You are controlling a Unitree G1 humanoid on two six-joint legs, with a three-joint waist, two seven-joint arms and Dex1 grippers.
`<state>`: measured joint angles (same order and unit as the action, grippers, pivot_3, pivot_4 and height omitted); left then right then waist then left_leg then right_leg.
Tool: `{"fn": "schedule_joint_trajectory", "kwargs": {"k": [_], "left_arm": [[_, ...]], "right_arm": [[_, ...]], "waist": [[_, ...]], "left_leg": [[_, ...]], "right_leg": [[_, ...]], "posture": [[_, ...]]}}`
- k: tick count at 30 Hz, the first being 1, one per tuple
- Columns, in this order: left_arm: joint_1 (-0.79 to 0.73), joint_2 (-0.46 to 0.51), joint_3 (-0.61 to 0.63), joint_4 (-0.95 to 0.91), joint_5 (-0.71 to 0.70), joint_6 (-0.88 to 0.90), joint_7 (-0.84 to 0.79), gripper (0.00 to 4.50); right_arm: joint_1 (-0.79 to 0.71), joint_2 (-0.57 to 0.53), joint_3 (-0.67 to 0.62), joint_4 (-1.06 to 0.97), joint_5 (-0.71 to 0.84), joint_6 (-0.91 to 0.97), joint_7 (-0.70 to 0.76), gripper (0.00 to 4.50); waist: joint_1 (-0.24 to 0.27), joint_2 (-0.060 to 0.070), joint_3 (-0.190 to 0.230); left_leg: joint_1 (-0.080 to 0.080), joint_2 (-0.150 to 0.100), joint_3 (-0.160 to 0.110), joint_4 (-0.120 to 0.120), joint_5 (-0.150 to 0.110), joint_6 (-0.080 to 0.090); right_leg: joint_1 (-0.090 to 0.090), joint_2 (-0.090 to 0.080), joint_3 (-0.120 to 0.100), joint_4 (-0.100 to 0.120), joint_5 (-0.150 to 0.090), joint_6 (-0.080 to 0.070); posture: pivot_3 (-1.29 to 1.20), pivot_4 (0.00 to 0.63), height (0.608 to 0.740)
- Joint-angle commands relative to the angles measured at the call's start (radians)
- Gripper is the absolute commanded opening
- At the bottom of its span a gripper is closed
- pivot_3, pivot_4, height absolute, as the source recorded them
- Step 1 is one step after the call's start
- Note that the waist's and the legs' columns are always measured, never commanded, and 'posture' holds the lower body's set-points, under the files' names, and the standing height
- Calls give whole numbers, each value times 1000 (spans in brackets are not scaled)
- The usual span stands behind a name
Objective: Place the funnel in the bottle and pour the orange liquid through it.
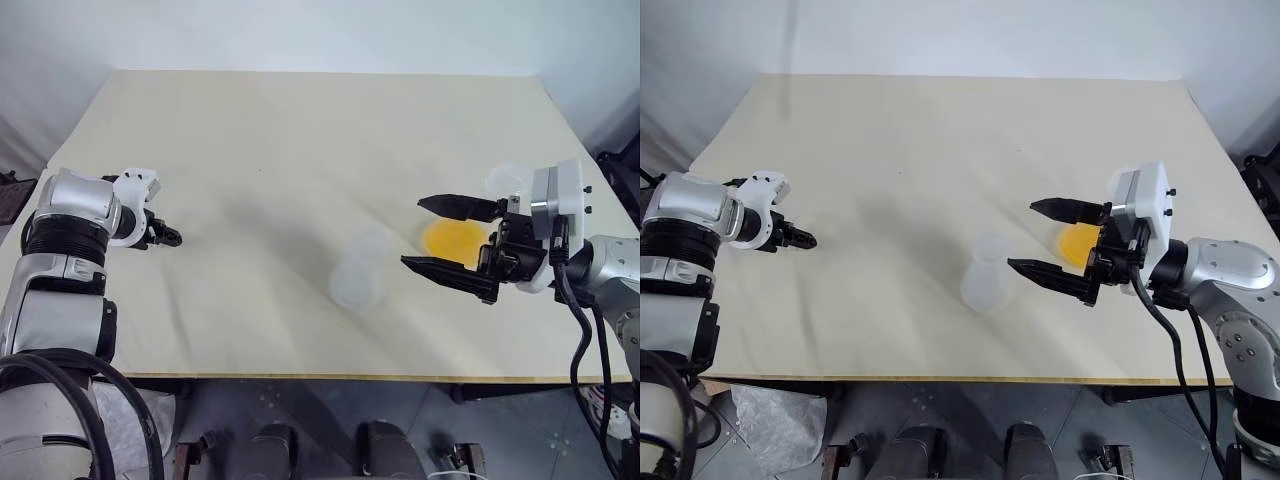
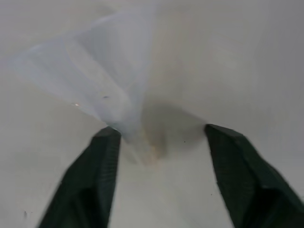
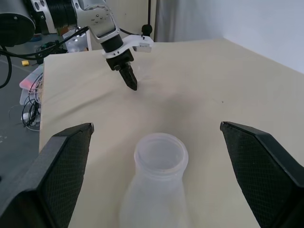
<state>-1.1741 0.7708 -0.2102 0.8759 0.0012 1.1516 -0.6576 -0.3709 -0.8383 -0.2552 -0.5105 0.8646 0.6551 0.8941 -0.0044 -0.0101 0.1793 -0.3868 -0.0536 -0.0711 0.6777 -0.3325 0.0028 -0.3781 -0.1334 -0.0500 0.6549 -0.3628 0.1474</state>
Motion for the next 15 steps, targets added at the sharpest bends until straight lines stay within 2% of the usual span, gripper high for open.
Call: {"fn": "schedule_joint_trajectory", "kwargs": {"k": [1,6,7,15], "left_arm": [[5,25,8,1,17,47,-1,1798],[22,39,20,-22,11,72,-3,231],[26,41,25,-27,10,74,-2,76],[54,51,88,-91,-8,54,9,77]], "right_arm": [[-15,-15,-23,-12,1,-23,8,4500],[-27,-16,-19,1,-10,-28,17,4500],[-29,-16,-18,5,-13,-30,19,4500],[-38,-12,-12,21,-33,-43,31,4500]], "waist": [[0,0,0],[0,0,0],[1,0,0],[1,0,0]], "left_leg": [[0,0,0,0,0,0],[0,0,0,0,0,0],[0,0,0,0,0,0],[0,0,-1,1,0,0]], "right_leg": [[0,0,0,0,0,0],[0,0,0,0,0,0],[0,0,0,1,0,0],[0,0,0,1,0,0]], "posture": [[0,150,740],[0,150,740],[0,150,740],[0,150,740]]}}
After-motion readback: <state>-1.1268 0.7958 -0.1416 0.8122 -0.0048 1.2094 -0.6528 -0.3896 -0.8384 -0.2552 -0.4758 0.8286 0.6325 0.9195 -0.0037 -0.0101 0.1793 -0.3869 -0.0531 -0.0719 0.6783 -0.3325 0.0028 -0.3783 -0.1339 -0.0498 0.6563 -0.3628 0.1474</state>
